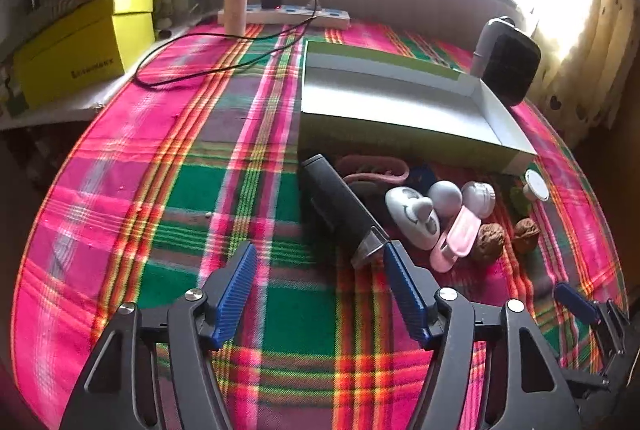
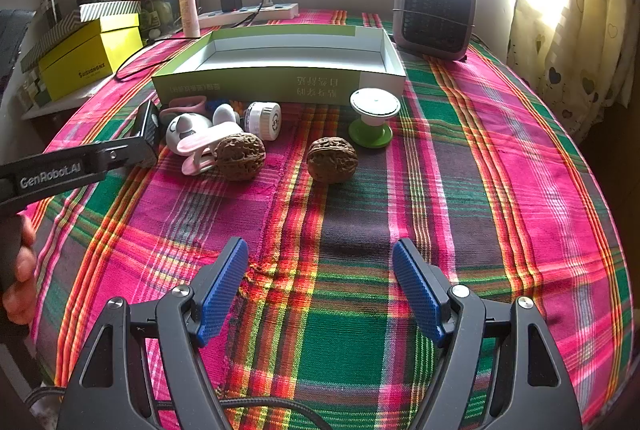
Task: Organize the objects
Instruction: 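Grasp the black flashlight with the left tool while the right tool approaches a walnut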
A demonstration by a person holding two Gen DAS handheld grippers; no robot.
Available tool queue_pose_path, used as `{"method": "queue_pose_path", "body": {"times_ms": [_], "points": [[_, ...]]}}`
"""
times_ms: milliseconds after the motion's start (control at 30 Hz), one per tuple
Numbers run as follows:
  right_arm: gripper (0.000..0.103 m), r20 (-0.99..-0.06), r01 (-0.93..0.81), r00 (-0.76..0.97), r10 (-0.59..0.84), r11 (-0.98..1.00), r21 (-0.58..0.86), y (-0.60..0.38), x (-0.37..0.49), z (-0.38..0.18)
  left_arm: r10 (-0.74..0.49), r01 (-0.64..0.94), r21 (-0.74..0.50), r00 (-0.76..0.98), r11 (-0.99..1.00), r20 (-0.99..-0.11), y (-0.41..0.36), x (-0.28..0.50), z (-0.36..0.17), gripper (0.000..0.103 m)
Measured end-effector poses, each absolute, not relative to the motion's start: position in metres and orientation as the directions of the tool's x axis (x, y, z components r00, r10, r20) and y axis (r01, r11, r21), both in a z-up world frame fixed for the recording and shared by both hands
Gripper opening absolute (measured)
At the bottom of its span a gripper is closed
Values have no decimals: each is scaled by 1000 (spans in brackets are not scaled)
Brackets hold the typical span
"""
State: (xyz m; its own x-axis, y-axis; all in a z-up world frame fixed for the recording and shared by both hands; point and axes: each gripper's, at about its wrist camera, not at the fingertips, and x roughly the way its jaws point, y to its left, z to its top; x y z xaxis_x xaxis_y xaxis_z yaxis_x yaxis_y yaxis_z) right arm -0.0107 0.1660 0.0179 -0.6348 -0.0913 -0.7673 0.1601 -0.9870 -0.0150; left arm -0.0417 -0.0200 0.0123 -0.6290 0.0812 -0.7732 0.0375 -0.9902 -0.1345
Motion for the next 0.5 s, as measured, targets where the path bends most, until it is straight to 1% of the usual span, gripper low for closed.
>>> {"method": "queue_pose_path", "body": {"times_ms": [167,400,500], "points": [[75,-767,160,-635,-91,-987,-15,167,-12,17,63,37,-109,-624,-993,-779,-14,-46,9,65],[75,-766,160,-636,-91,-987,-15,165,-13,18,77,99,-177,-623,-979,-778,-22,-55,15,65],[75,-767,160,-636,-92,-987,-15,164,-13,19,32,136,-150,-626,-979,-779,-23,-59,15,63]]}}
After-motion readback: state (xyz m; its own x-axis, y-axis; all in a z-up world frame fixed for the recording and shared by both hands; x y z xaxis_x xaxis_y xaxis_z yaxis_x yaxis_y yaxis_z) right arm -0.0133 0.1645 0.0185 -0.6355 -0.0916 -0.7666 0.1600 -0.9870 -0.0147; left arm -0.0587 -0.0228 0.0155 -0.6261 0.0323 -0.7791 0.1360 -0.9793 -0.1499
